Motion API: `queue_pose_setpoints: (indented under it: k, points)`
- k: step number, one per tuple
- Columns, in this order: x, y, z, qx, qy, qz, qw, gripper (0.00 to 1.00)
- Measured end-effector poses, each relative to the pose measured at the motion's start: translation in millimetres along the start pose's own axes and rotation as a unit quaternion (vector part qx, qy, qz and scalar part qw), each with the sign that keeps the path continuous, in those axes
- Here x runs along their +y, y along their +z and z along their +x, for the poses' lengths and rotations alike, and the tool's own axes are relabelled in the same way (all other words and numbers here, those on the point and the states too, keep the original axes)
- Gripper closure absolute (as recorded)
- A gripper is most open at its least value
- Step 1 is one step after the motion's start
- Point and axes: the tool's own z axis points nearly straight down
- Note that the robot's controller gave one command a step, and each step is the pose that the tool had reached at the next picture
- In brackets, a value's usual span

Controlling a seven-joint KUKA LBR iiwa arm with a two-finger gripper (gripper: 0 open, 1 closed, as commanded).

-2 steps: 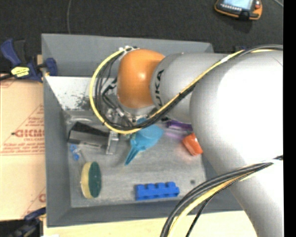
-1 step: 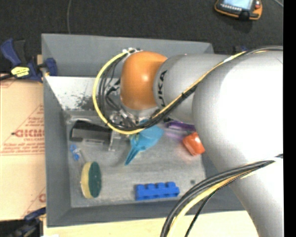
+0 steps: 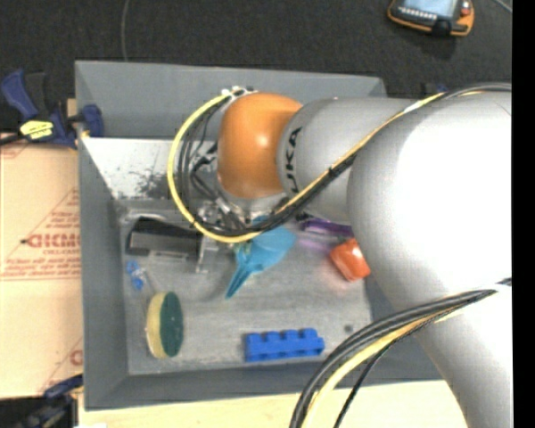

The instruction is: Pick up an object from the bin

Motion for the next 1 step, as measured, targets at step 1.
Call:
queue_pose_setpoints:
  k: [1]
  points:
    - [0.0, 0.0, 0.0, 0.0, 0.0, 0.0, 1.0, 1.0]
